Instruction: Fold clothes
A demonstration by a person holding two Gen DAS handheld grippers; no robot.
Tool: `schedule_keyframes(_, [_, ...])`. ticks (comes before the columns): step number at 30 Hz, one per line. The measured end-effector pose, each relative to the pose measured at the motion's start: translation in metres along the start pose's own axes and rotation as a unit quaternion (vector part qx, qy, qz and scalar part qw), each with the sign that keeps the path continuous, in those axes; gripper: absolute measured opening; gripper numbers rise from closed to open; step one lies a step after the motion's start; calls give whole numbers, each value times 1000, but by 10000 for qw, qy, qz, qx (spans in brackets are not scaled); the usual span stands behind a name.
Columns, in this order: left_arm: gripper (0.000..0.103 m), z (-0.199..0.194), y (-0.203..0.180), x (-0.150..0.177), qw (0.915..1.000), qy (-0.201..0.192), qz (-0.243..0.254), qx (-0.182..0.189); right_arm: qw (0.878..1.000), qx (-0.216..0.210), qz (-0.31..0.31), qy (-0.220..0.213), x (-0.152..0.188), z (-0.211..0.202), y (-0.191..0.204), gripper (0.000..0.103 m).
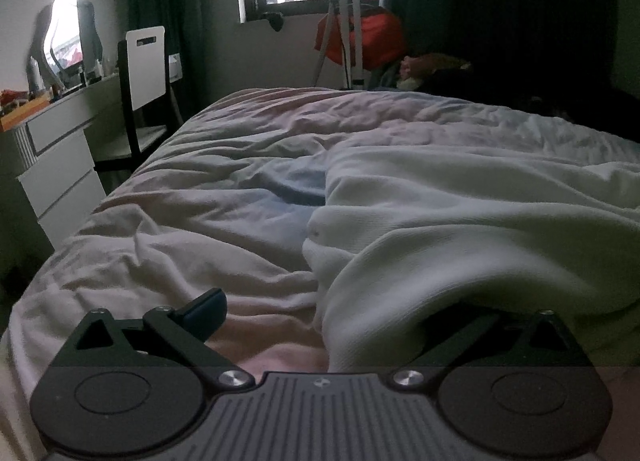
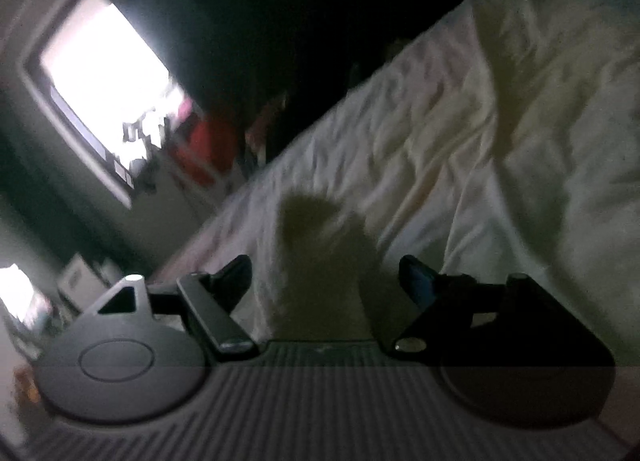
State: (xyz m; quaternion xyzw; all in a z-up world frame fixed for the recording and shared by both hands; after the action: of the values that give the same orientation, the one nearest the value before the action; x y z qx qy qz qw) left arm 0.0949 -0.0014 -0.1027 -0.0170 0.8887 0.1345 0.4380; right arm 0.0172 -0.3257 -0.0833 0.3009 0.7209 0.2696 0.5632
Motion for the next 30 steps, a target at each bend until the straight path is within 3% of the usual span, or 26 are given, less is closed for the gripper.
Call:
schedule_keyframes(2, [102,-1,-2,0,10000,-35,70,-28,9995,-252,171,-118,-14,-10,0,84])
schedule_keyframes(6, [102,-2,-6,0,9997,-104,211,-85,9920,-1041,360,622,-48,12,12,83])
schedule_keyframes(8, [102,-3,-9,0,9994,-139,281,-114,9867,-1102,291,1156,-57,33,19,83])
schedule_keyframes(11, [102,-3,-12,0,9989,-191,386,-156,9791,-1158,381,1631,-60,69,16,83])
schedule_keyframes(14, [103,1,-9,-1,9995,-95,288,-98,9731,-950,729,1966,-58,106,4,64])
schedule_keyframes(16, [103,6,-6,0,9998,4,191,-41,9744,-817,647,1991,-62,121,2,14])
schedule_keyframes(19, [103,10,-6,1,9999,47,135,-18,9750,-1020,721,1835,-73,138,-2,14])
schedule_keyframes(21, [103,11,-6,1,9999,35,135,-33,9787,-962,579,1719,-75,149,-9,14])
schedule_keyframes(26, [103,14,-8,0,10000,36,68,-28,9779,-682,527,1907,-52,172,-47,16])
schedule_keyframes(30, [103,20,-7,-2,9999,128,-60,-2,9776,-758,634,1860,-55,168,-52,40])
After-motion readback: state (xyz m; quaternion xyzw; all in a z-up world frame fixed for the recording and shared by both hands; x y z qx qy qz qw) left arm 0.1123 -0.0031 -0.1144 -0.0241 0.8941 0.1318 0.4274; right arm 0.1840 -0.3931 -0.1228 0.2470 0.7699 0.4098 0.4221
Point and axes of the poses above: each gripper's, at about its wrist camera, not at the fingertips, and z roughly the way its jaws point, y to its left, x to its underside, the point moved 3 cm from there along z, roughly the way its jaws point, and after that the axes turned 12 degrees about -x, right-handed, at the moved point
